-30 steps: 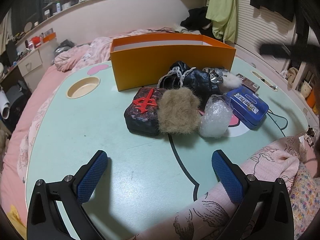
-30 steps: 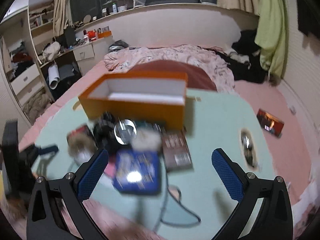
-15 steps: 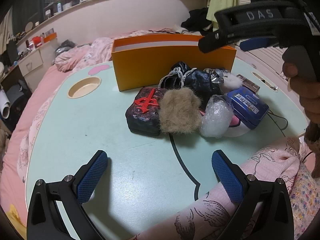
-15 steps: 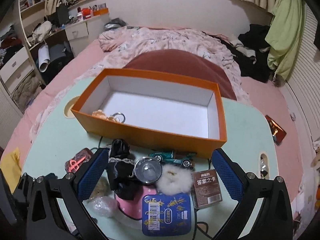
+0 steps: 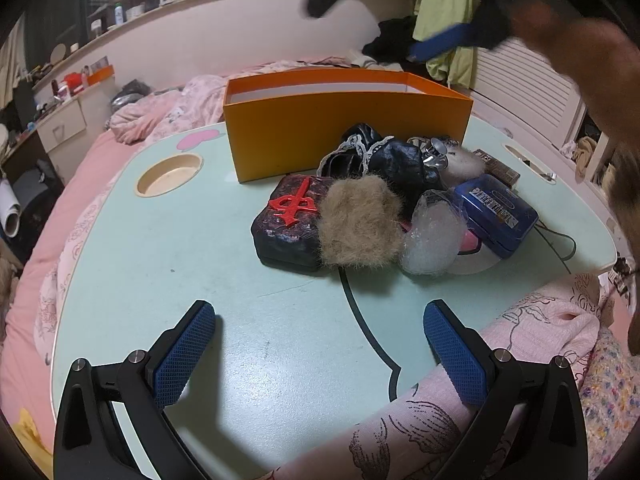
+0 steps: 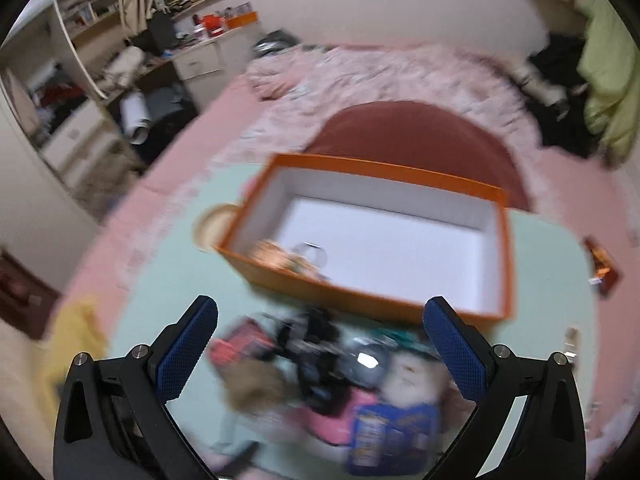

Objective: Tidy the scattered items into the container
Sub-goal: 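Reach the right tool into the box and grasp the doll keychain figurine, then lift the doll figurine out and set it beside the plastic-wrapped bundle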

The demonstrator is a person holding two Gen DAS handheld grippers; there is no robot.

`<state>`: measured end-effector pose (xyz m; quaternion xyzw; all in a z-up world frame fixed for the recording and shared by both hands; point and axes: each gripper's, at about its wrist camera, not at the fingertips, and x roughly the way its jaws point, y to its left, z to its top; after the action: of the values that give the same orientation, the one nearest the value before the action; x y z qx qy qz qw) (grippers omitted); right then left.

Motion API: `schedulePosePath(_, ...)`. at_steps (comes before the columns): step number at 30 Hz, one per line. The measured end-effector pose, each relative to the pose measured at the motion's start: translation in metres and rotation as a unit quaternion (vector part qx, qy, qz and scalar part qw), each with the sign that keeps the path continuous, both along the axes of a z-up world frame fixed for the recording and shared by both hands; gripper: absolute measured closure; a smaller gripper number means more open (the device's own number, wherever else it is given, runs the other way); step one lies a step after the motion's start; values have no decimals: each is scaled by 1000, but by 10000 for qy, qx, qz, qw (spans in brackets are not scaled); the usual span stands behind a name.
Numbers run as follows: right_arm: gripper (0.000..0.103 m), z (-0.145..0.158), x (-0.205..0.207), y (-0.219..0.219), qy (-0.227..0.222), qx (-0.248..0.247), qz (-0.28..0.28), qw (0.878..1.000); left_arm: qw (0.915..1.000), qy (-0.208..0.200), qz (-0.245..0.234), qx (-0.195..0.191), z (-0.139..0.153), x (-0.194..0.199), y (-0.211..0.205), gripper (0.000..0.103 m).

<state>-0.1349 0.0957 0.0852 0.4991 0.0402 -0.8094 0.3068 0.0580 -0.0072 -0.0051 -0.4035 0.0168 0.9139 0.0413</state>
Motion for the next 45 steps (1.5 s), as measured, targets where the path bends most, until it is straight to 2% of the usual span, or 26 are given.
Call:
schedulePosePath(3, 13, -14, -33, -28, -541, 315, 149, 9979, 10000, 3, 0, 1, 0, 0, 0, 0)
schedulePosePath(8, 19, -54, -66, -53, -1609, 347, 84, 9863, 10000, 4, -1, 0, 0, 0, 0, 0)
schedulePosePath(11, 22, -70, -72, -64, -1864, 480, 44, 9813, 10000, 3, 2, 0, 0, 0, 0, 0)
schedulePosePath(16, 23, -90, -73, -78, -2006, 825, 47, 9762, 10000, -6, 4, 13, 0, 0, -1, 0)
schedulePosePath(21, 24, -92, -64, -89, -1429, 1403, 202, 9795, 10000, -18, 10, 28, 1, -1, -4, 0)
schedulePosePath(24, 27, -93, -62, -86, -1321, 1412, 71, 9811, 10000, -18, 11, 29, 1, -1, -5, 0)
schedulePosePath(27, 47, -89, -59, -82, -1329, 1240, 92, 9833, 10000, -14, 10, 25, 1, -1, -5, 0)
schedulePosePath(28, 59, -87, -57, -81, -1395, 1136, 128, 9836, 10000, -14, 11, 27, 1, -1, -5, 0)
schedulePosePath(29, 61, -87, -56, -81, -1430, 1108, 142, 9834, 10000, -13, 11, 27, 1, -2, -6, 0)
schedulePosePath(35, 65, -82, -52, -79, -1341, 1094, 135, 9848, 10000, 7, 9, 17, 3, -2, -6, 0)
schedulePosePath(38, 66, -77, -57, -73, -1068, 1113, -64, 9880, 10000, 8, 11, 19, 3, -2, -7, 0)
schedulePosePath(45, 66, -33, -56, -22, -817, 240, -264, 9960, 10000, 9, 6, 19, 3, -2, -7, 0)
